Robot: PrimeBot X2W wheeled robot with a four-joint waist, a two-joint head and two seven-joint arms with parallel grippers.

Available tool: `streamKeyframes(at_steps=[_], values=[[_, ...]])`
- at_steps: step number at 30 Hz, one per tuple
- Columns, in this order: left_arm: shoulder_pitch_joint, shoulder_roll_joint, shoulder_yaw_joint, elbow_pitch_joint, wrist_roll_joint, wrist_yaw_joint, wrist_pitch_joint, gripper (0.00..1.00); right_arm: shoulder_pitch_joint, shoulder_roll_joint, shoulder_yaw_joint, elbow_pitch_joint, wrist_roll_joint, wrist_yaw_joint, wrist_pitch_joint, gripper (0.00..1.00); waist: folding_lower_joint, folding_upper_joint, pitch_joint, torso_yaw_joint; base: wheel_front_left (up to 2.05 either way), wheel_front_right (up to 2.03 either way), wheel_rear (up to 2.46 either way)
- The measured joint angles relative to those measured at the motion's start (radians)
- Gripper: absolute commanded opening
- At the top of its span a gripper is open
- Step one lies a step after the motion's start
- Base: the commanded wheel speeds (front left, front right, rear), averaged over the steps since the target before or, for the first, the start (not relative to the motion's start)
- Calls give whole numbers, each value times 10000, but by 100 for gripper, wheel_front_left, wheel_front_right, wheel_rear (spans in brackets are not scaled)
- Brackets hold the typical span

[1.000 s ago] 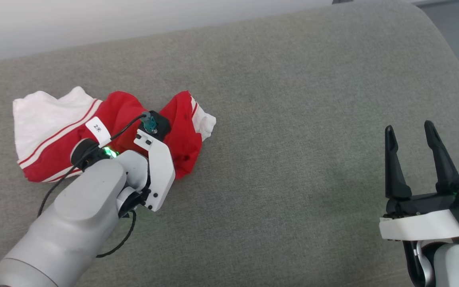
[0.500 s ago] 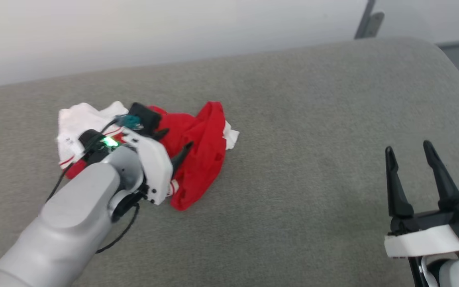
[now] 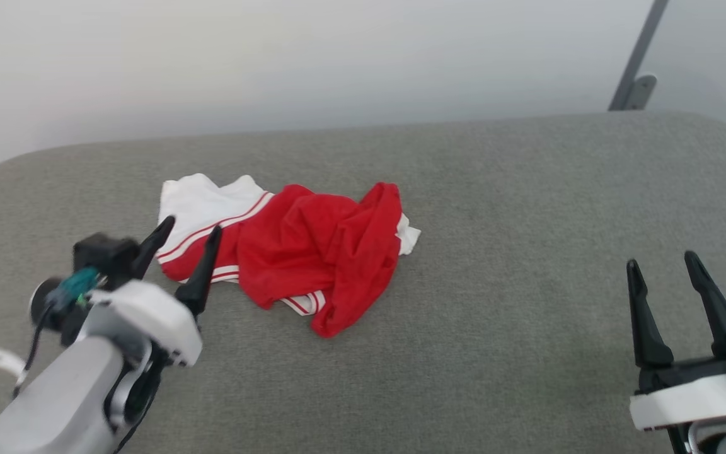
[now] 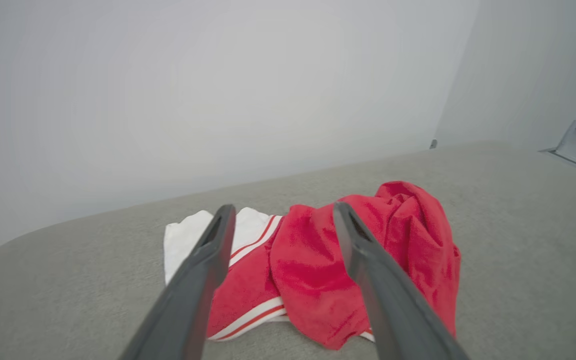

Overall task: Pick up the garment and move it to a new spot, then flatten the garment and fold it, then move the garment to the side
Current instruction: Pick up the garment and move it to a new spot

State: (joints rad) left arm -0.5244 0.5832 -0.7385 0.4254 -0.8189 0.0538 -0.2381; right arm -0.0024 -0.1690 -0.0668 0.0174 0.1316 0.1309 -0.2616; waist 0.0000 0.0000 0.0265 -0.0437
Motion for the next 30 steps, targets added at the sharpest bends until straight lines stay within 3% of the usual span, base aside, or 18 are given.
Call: streamKeyframes(at_steps=[7,10,16,22,26,30], values=[[1745,433,1588,-1377,84,763,-224,100,255,-98,-213,157,17,0,0,100,0,-1,-275,388,0,0,0],[2614,420,2520,-1837,240,782,-230,100,346,-107,-272,211,21,0,0,100,0,-1,-335,514,0,0,0],[4243,134,4111,-2476,869,355,-232,100,378,-144,-341,265,73,-2,0,100,0,-1,-431,626,0,0,0],[5427,-598,5678,-2546,1317,-280,-232,100,541,-150,-422,339,98,-2,0,100,0,-1,-510,694,0,0,0],[5842,-1028,6293,-2401,1607,-901,-232,100,559,-98,-512,359,98,-2,0,100,0,-1,-554,755,0,0,0],[5945,-1367,6744,-2211,1985,-1241,-232,100,621,-12,-558,359,96,-2,0,100,0,-1,-595,785,0,0,0]])
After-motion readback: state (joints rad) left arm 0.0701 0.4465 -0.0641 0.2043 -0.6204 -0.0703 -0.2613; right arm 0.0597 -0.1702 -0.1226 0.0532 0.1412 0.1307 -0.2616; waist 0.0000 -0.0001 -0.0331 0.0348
